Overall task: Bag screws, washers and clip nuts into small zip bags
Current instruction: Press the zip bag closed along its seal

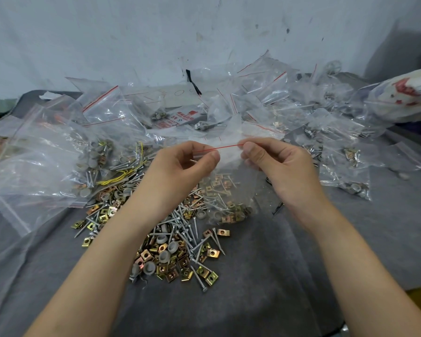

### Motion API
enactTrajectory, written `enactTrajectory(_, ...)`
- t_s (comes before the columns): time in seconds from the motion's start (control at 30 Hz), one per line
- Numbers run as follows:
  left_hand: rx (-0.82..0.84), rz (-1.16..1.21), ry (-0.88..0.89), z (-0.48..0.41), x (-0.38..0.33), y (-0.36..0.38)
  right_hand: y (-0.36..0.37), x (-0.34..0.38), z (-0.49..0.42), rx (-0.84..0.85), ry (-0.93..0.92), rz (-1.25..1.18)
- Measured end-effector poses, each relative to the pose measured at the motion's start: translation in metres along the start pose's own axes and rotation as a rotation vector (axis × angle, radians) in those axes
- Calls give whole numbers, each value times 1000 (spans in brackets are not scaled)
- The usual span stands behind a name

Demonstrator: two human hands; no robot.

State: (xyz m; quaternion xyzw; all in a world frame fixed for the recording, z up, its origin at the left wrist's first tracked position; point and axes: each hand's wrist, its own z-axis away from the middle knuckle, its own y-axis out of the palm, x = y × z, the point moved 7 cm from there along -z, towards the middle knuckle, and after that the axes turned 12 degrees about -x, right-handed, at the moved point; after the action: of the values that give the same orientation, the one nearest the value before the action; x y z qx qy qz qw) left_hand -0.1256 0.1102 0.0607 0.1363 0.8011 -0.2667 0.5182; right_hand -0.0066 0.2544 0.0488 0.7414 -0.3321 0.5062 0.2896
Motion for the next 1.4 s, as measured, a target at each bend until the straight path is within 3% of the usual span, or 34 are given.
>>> enactTrajectory(1.4,-22,-162,168,0,-19,4,10,-5,5,150,-22,132)
